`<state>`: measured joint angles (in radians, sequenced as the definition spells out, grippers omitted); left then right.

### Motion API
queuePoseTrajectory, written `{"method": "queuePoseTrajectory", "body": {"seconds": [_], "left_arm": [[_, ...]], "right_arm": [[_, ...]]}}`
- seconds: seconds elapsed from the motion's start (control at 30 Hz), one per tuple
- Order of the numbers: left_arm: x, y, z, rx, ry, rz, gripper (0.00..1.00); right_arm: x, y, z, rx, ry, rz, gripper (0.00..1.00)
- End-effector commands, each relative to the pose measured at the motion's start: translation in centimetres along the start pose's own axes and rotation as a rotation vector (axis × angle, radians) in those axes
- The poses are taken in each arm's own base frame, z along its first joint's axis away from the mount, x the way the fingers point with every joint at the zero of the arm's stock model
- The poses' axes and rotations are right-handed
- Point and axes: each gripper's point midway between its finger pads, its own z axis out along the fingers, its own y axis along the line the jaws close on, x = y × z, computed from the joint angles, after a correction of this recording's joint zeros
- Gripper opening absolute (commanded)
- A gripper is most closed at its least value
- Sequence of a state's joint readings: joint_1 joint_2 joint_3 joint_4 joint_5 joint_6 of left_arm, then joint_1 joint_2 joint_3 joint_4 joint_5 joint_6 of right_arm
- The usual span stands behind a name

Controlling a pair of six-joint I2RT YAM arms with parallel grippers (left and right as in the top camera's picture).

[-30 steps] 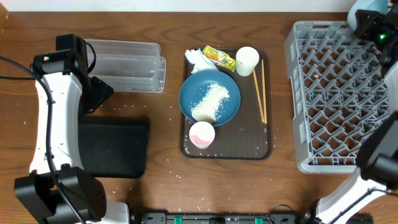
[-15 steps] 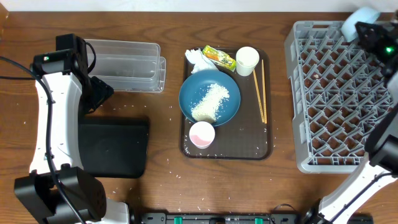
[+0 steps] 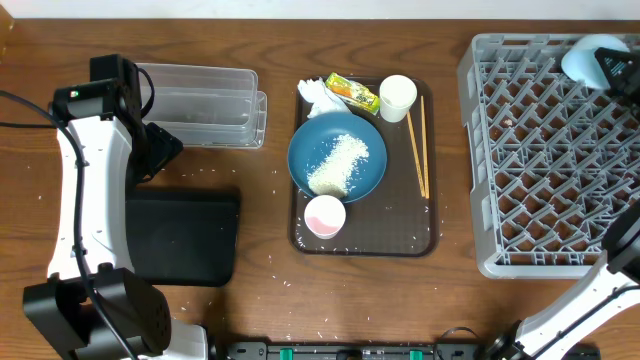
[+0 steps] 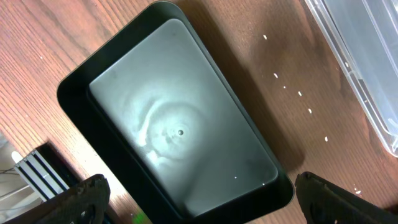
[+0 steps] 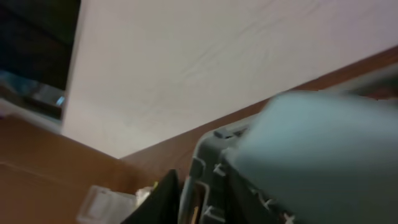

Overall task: Sort waste into correct bins and load items into the dishwasher rack
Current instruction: 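Move the right gripper back over the dark blue plate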

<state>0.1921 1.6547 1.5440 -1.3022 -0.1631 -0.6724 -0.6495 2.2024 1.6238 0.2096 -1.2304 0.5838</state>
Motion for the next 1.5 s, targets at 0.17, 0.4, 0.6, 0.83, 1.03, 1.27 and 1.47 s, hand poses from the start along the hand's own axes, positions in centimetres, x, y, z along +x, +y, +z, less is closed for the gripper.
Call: {"method": "queuePoseTrajectory", "body": {"seconds": [0.17, 0.4, 0.6, 0.83, 1.03, 1.27, 1.47], "left_arm": [[0.0, 0.4, -0.4, 0.001, -0.009, 0.001, 0.98], [0.0, 0.4, -0.4, 0.001, -0.009, 0.001, 0.98], [0.0, 0.4, -0.4, 0.001, -0.009, 0.001, 0.98], [0.0, 0.4, -0.4, 0.002, -0.009, 0.000, 0.98], [0.0, 0.4, -0.4, 0.001, -0.009, 0.001, 0.98], [0.0, 0.4, -0.4, 0.001, -0.009, 0.001, 0.98], [0.0, 0.4, -0.4, 0.001, -0.009, 0.001, 0.98]], "right_arm": [[-0.3, 2.3, -1.3, -0.067, 0.027, 0.032, 0.43], [-2.4, 7.8, -2.3, -0.085, 0.002, -0.047, 0.51], [-2.7, 14.5, -2.3, -0.122, 0.020, -0.107, 0.99], [2.9, 23.8, -0.1, -0.394, 0.266, -0.201, 0.99], [8.6, 28.0, 5.3, -0.505, 0.400, -0.215, 0.99], [19.0, 22.8, 14.1, 0.066, 0.487, -0.106, 0.99], [27.1, 17.3, 12.0, 0.731, 0.633, -0.384, 0.99]]}}
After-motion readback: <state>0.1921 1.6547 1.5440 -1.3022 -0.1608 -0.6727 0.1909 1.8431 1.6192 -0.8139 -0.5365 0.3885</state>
